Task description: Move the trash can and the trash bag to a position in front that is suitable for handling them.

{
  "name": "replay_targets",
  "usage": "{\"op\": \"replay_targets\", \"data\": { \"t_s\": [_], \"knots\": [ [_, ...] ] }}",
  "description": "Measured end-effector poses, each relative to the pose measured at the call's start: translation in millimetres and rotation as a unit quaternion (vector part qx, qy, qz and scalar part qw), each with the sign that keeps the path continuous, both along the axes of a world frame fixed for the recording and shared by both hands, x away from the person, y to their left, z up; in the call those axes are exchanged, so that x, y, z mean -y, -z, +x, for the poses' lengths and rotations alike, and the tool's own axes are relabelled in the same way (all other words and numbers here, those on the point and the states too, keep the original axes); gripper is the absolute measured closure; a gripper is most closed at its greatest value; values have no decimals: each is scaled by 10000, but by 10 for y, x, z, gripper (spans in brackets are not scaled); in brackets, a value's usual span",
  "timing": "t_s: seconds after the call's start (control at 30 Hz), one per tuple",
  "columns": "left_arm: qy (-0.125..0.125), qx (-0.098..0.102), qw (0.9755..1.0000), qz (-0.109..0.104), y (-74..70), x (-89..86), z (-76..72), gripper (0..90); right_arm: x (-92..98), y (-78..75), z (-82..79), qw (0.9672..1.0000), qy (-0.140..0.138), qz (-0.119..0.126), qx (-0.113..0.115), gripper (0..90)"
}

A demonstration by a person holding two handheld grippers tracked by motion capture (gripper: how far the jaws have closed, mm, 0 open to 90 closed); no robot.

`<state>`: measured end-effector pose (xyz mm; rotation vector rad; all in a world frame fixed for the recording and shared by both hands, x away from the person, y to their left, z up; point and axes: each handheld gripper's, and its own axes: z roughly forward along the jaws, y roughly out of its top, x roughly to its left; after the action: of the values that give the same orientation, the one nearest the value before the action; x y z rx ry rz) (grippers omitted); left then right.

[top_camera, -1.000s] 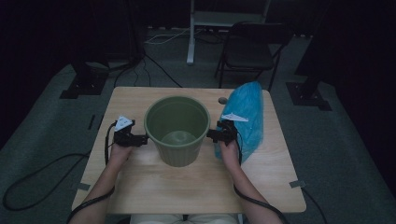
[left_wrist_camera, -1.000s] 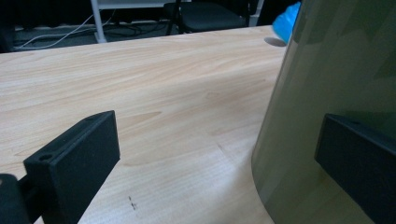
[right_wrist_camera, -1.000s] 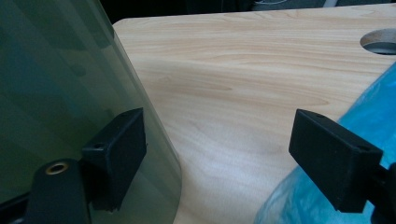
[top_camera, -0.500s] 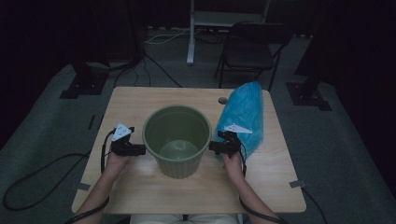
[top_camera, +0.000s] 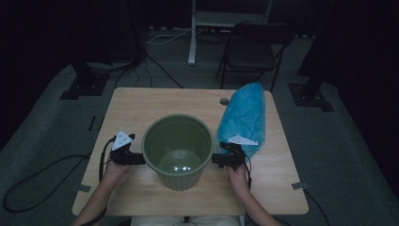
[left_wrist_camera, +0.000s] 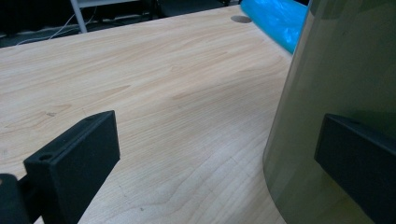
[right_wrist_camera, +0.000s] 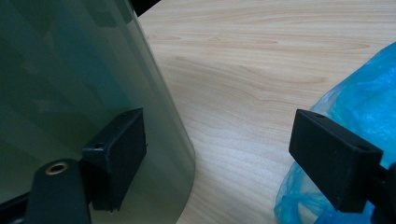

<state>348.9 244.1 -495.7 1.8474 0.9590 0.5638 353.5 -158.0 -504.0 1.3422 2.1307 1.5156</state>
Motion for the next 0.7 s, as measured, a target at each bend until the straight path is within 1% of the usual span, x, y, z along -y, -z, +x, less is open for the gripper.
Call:
{"op": "replay_targets", "data": {
  "t_s": [0.07,0.13,0.17,0.23,0.3,0.4,0.47,0.5,0.57,0.63,0.67,0.7],
  "knots": [
    [23,21,10000,35,-4,6,-10,5,4,-2,-15,10000,-6,-15,7,184],
    [51,48,10000,66,-8,12,-27,5,13,3,-28,10000,-12,37,-65,184],
    [44,75,9999,62,-5,12,-39,5,16,7,-43,10000,-8,44,-58,184],
    [53,44,10000,-24,12,0,-63,5,13,18,-87,10000,-11,75,-35,184],
    [62,48,10000,-54,20,-8,-91,5,13,31,-125,9999,-10,148,-64,184],
    [73,62,9999,-37,16,-7,-114,5,11,34,-161,9999,-6,156,-62,184],
    [95,130,9999,25,9,-6,-133,5,14,28,-171,9999,-26,133,-70,184],
    [72,188,9998,-22,11,-4,-140,5,18,26,-174,9999,-37,116,-56,178],
    [-56,276,9994,-219,9,-16,-155,5,33,14,-182,10000,-19,57,63,123],
    [-125,270,9989,-373,25,-47,-167,4,101,-22,-161,9999,42,42,150,139],
    [-125,270,9989,-373,25,-47,-167,5,157,-45,-140,9998,100,78,169,139],
    [-146,237,9989,-377,66,-73,-182,4,234,-76,-107,9994,249,41,224,157]
  ]
}}
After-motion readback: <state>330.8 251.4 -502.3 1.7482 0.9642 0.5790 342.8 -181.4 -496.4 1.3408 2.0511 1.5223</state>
